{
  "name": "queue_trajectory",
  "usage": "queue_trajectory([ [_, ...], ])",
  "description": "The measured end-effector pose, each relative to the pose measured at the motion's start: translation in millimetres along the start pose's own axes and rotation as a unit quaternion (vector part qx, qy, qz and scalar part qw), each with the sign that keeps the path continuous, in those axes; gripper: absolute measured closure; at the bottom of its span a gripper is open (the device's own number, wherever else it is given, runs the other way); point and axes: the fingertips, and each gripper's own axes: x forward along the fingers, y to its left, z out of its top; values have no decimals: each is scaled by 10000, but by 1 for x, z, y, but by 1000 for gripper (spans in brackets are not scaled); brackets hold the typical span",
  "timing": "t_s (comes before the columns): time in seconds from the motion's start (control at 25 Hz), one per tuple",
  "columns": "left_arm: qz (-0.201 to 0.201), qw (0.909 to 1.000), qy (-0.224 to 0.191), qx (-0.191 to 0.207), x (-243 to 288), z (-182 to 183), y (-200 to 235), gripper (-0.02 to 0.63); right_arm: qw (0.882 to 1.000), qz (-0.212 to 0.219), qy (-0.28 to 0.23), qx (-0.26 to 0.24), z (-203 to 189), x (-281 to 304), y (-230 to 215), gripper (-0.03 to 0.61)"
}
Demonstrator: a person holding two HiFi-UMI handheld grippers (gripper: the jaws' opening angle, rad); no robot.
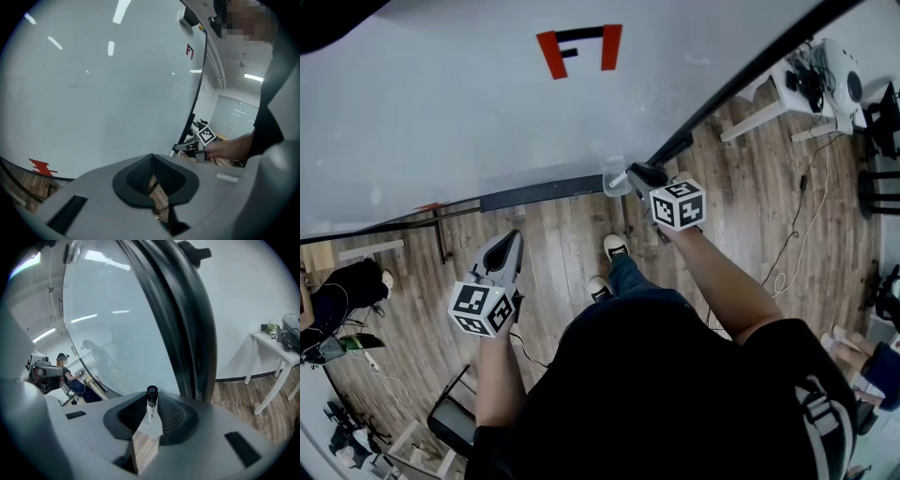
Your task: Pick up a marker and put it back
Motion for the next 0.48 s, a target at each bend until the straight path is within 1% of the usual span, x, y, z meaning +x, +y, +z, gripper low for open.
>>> queue_trajectory([
  [0.48, 64, 9999, -95, 9, -16, 1, -3, 600, 9998, 34, -118, -163, 11, -9, 17, 517],
])
